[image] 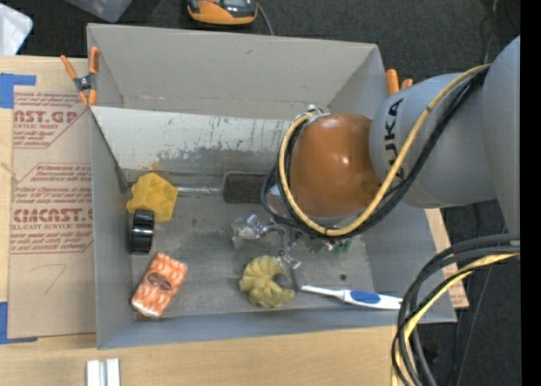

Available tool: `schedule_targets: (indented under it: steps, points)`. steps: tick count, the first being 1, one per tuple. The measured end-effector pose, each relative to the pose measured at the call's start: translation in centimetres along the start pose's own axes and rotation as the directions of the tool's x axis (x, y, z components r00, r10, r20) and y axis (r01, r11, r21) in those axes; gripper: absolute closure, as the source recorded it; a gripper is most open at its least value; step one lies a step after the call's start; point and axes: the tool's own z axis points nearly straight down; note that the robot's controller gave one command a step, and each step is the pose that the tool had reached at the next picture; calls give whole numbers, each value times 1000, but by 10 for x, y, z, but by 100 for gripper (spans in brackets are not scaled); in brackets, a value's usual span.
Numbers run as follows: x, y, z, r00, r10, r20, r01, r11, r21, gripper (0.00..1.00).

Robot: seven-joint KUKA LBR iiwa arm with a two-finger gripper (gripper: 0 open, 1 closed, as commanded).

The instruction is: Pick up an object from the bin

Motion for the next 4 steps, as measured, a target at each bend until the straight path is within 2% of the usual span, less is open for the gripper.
schedule_targets:
  steps: [1, 3, 4]
  points:
    - [9, 39, 9, 990, -141, 0, 141, 990, 3, 100]
    - [11, 41, 7, 988, -152, 5, 152, 988, 4, 100]
    - [1, 44, -87, 989, -147, -1, 147, 989, -1, 100]
